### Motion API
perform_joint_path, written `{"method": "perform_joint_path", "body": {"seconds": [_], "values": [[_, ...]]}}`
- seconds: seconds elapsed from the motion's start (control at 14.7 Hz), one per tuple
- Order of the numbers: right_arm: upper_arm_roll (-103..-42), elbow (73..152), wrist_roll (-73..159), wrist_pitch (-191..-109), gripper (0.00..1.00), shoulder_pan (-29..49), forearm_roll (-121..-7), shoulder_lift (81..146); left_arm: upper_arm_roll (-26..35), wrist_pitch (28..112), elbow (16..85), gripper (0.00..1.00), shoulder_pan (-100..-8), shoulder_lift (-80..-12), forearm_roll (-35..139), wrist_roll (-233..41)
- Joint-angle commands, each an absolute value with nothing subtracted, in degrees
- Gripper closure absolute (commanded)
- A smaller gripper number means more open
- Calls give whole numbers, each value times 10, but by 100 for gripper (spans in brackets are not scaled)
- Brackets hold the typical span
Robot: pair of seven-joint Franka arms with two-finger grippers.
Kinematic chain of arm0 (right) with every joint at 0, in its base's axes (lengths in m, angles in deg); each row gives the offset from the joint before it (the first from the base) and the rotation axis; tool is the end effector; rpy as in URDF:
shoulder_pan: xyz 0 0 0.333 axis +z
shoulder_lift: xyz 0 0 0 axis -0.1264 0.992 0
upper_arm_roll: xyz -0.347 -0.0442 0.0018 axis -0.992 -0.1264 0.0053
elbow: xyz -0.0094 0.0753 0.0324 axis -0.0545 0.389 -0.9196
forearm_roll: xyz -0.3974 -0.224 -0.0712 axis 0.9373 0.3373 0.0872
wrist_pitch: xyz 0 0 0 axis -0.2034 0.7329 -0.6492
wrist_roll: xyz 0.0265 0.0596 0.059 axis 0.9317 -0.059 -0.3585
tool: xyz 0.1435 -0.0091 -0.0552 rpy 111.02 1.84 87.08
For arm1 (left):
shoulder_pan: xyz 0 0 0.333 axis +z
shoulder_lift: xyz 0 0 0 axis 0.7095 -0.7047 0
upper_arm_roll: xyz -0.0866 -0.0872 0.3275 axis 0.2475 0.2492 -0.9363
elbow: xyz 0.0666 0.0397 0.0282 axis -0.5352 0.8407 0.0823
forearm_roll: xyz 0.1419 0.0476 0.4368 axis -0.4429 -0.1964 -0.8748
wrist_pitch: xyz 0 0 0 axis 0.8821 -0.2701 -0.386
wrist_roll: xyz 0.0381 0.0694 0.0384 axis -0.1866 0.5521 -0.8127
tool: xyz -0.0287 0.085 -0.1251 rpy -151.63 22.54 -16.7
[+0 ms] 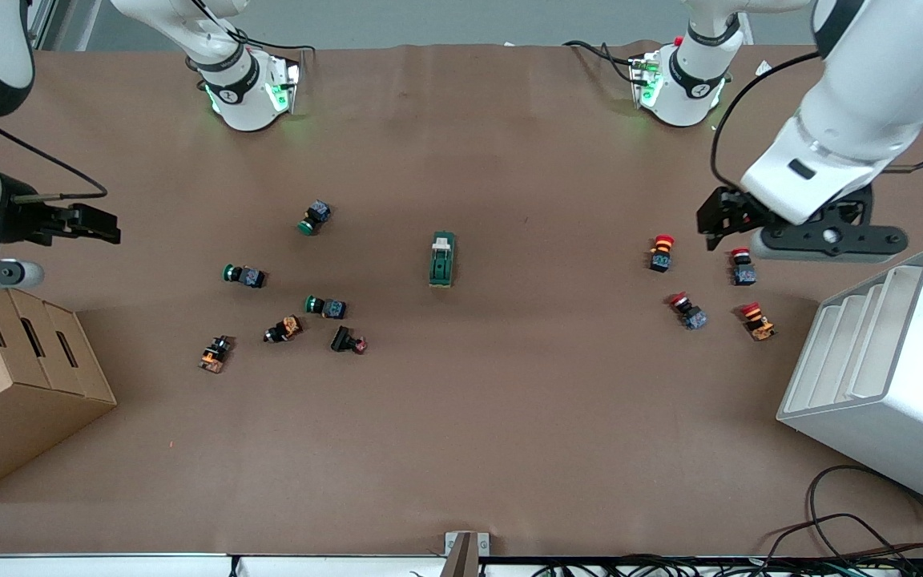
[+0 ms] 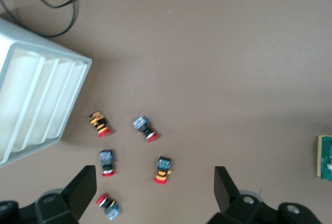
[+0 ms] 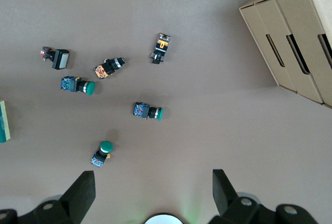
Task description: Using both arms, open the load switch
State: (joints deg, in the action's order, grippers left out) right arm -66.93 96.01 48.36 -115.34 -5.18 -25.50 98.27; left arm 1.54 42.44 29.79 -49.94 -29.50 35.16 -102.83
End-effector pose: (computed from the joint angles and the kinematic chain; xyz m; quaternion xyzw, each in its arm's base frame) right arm 0.6479 0.0194 0.5740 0.9958 0.0129 -0.0900 0.0126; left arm 0.6488 -0.1967 0.6217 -0.9972 0.0539 -0.0313 0.0413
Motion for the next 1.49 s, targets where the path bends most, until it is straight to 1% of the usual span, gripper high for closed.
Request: {"method": "perform_joint_path", "body": {"seconds": [0.0, 0.27, 0.41, 0.75, 1.02, 1.15, 1.43], "values": [[-680, 1026, 476, -1176, 0, -47, -263, 920, -11, 398, 319, 0, -494, -262, 372, -977], [-680, 1052, 476, -1176, 0, -50, -263, 868, -91, 396, 357, 0, -492, -218, 444, -915], [-689, 1056, 477, -1176, 0, -49, -264, 855, -96, 396, 386, 0, -471, -192, 449, -907], [-700, 1065, 476, -1176, 0, -48, -278, 837, -90, 401, 460, 0, -470, -135, 454, -919], [-700, 1094, 476, -1192, 0, -46, -279, 821, -88, 403, 461, 0, -474, -130, 448, -919], [-700, 1096, 476, -1193, 0, -46, -279, 821, -78, 404, 457, 0, -474, -133, 436, -919], [-701, 1096, 476, -1194, 0, -50, -294, 821, -78, 403, 433, 0, -468, -146, 422, -911]]}}
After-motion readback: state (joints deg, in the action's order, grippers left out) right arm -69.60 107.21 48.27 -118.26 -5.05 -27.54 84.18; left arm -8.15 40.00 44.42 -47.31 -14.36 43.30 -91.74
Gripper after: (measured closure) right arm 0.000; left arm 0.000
